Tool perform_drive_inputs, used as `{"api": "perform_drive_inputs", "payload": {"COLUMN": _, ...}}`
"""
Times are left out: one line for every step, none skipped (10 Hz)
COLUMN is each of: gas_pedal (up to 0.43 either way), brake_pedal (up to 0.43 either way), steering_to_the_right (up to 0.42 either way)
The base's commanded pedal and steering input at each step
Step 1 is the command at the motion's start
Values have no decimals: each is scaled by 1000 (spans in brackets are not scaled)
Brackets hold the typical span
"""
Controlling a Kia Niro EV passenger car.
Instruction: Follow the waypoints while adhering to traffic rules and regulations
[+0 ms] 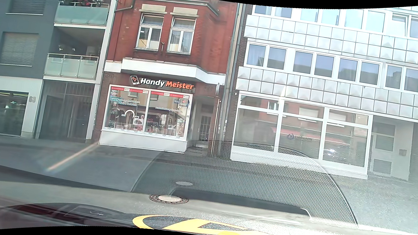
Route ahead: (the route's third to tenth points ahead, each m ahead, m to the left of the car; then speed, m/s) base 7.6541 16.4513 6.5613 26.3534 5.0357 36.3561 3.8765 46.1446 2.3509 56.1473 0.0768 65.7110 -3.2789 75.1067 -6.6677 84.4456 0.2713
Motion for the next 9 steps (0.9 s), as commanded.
{"api": "perform_drive_inputs", "payload": {"gas_pedal": 0, "brake_pedal": 98, "steering_to_the_right": -13}}
{"api": "perform_drive_inputs", "payload": {"gas_pedal": 0, "brake_pedal": 98, "steering_to_the_right": -13}}
{"api": "perform_drive_inputs", "payload": {"gas_pedal": 0, "brake_pedal": 98, "steering_to_the_right": -12}}
{"api": "perform_drive_inputs", "payload": {"gas_pedal": 0, "brake_pedal": 98, "steering_to_the_right": -13}}
{"api": "perform_drive_inputs", "payload": {"gas_pedal": 0, "brake_pedal": 91, "steering_to_the_right": -12}}
{"api": "perform_drive_inputs", "payload": {"gas_pedal": 0, "brake_pedal": 79, "steering_to_the_right": -13}}
{"api": "perform_drive_inputs", "payload": {"gas_pedal": 0, "brake_pedal": 73, "steering_to_the_right": -12}}
{"api": "perform_drive_inputs", "payload": {"gas_pedal": 0, "brake_pedal": 67, "steering_to_the_right": -12}}
{"api": "perform_drive_inputs", "payload": {"gas_pedal": 0, "brake_pedal": 61, "steering_to_the_right": -13}}
